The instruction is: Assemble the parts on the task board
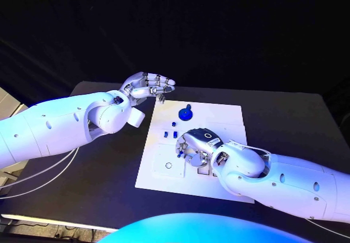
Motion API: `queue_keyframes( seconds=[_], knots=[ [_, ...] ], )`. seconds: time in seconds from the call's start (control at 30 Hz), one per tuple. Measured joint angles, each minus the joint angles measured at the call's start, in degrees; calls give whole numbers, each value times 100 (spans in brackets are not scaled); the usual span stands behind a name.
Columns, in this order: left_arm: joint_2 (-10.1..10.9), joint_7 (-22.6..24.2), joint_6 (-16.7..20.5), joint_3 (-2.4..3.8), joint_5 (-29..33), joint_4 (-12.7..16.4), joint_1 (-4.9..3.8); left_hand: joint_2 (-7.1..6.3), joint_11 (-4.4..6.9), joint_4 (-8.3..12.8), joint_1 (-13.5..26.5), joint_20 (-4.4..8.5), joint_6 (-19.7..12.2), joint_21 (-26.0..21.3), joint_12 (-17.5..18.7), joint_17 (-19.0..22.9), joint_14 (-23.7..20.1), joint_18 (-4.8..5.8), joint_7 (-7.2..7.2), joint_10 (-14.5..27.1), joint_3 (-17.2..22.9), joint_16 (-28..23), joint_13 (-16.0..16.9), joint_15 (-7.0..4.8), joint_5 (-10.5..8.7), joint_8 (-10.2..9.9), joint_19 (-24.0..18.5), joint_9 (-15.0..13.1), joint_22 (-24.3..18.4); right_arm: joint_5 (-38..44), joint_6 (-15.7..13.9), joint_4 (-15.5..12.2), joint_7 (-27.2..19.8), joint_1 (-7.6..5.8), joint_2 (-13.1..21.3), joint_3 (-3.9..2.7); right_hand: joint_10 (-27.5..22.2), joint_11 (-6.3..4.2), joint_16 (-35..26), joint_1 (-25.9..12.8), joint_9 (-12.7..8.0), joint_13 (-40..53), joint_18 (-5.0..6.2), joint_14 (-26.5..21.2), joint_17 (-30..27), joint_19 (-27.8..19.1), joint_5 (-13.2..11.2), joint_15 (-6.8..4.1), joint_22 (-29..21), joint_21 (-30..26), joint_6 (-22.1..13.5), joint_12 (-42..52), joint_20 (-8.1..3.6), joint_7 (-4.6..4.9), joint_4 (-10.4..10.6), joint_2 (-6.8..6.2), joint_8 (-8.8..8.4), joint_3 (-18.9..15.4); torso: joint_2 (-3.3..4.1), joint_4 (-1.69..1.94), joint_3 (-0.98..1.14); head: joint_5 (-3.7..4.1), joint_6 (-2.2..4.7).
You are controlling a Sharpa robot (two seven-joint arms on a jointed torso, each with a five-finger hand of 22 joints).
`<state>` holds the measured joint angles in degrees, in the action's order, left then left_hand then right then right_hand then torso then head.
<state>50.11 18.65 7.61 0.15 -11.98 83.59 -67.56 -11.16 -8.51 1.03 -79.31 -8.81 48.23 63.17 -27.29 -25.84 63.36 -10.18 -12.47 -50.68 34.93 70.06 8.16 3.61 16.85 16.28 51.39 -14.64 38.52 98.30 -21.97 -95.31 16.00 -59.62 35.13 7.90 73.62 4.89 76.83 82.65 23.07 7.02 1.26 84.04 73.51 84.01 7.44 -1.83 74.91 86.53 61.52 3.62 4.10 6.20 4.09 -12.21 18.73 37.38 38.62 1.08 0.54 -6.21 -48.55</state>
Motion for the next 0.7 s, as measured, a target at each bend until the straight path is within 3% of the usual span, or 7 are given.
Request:
queue_keyframes(
  seconds=[0.57,0.63,0.67,0.7],
  knots=[
    [-1,-15,-1,0,-2,-2,0,0,0,0,0,0,0,0,0,0,0,0,0,0,0,-1,0,0,0,0,0,0,-1,93,173,74,65,-1,-104,-1,0,0,0,-32,7,115,0,8,-37,0,23,8,-1,-35,-11,13,0,-11,-2,32,-18,1,-1,1,-7,1,-10],
    [0,-17,-1,-1,-3,0,0,0,0,0,0,0,0,0,-2,0,0,0,0,0,0,0,0,0,0,0,0,0,-1,109,189,77,74,-2,-112,-1,0,0,0,-38,34,116,0,8,-51,0,153,9,-1,-40,-19,13,0,-19,-19,35,-21,13,-1,1,-7,1,-13],
    [1,-18,-1,-1,-4,1,0,0,0,0,0,0,0,0,-23,0,0,0,0,0,0,-1,0,0,0,0,0,0,-1,118,197,79,78,-2,-116,-1,0,0,0,-130,74,125,0,8,-67,0,391,9,-1,-67,-18,13,0,-17,-54,42,-18,-40,-1,1,-7,1,-14],
    [1,-19,-1,-1,-5,1,0,0,0,0,0,0,0,0,-23,0,0,0,0,0,0,0,0,0,0,0,0,0,-1,123,202,80,79,-2,-118,0,0,0,0,-211,97,161,0,8,-77,0,469,9,-1,-80,-18,13,0,-17,-33,21,-14,-111,-1,1,-7,1,-14]
  ],
)
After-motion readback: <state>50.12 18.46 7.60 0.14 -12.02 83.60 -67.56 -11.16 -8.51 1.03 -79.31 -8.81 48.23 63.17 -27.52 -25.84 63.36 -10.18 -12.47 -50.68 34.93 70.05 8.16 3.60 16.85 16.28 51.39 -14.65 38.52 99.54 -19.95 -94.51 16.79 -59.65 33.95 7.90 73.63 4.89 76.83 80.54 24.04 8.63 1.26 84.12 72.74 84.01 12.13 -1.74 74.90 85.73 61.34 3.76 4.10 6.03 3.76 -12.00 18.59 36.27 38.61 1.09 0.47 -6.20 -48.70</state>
